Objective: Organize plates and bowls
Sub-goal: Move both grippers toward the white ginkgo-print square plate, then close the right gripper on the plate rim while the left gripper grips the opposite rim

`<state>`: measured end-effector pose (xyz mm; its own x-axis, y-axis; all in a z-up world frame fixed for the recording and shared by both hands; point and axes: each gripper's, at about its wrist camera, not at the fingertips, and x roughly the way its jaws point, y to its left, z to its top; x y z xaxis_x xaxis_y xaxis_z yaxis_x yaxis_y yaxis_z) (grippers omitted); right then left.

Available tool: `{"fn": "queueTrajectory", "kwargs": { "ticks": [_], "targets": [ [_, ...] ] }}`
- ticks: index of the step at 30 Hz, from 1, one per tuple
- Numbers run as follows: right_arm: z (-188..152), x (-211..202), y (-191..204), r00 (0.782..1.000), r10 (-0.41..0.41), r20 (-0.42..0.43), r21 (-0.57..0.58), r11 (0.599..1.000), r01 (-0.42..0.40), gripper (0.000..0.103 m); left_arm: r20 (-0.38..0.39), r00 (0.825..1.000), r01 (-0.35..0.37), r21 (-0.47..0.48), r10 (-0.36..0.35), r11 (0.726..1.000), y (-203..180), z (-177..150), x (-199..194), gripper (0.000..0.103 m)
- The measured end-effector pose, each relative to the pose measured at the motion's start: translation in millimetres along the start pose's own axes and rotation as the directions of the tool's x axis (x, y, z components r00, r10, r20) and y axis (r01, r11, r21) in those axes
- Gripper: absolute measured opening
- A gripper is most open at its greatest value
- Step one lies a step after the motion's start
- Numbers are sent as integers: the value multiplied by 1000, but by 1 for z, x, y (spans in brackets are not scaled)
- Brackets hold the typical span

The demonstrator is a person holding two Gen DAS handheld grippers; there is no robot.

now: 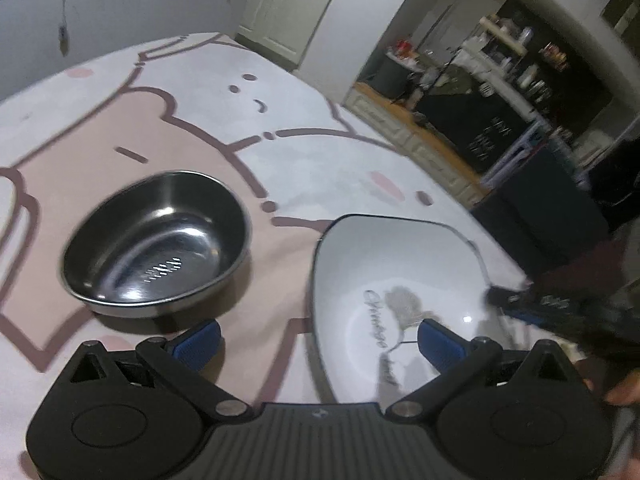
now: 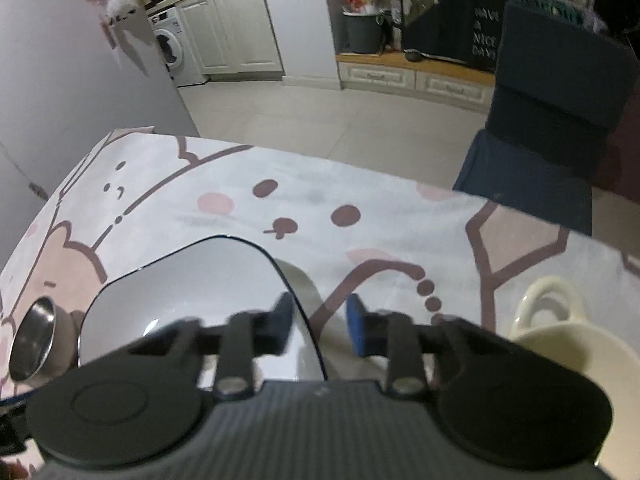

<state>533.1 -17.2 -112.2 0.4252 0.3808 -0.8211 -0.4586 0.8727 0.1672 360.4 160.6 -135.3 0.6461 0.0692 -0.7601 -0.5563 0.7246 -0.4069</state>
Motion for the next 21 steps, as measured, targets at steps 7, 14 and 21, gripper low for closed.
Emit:
{"fn": "queueTrajectory", "kwargs": {
  "ticks": [7,14,21],
  "targets": [
    [-8,6,14,1000,10,-17,-65,998,-11,16,-9,994,112,-26,-112,993,7,0,7,103],
    [-23,-8,17,999,4,-50,-89,996,-9,12,-18,995,101,-1,-101,995,15,6,19,102],
    [-43,-22,9,997,42,-69,-68,997,-47,9,-38,997,74,67,-72,995,15,11,31,84]
  ]
}}
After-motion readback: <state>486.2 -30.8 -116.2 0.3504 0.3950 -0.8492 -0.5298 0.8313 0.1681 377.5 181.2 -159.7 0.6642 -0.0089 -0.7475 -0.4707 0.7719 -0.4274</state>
